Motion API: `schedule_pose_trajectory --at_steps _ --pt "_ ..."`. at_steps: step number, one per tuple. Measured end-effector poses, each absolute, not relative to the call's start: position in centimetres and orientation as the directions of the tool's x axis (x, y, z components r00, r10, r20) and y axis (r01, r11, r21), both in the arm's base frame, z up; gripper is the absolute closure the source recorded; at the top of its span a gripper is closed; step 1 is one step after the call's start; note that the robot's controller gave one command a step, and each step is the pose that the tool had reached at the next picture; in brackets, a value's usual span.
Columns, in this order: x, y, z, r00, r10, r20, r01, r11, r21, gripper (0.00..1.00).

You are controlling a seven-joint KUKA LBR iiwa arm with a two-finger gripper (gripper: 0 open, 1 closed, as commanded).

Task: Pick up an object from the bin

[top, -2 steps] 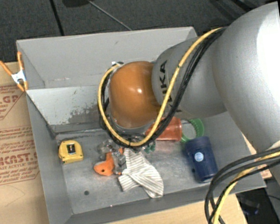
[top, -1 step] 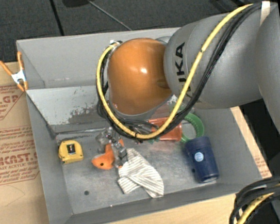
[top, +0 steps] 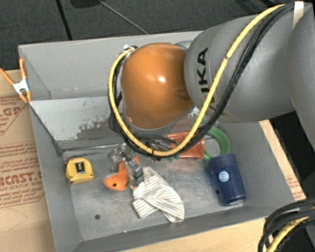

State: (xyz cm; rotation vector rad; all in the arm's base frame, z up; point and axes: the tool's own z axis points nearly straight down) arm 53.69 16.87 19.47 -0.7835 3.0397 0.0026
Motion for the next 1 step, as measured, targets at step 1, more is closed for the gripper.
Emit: schedule_pose_trajectory --at_steps 1 --pt "54.04 18.66 24.44 -0.885 -0.466 0.001 -0.466 0.885 0.001 1.0"
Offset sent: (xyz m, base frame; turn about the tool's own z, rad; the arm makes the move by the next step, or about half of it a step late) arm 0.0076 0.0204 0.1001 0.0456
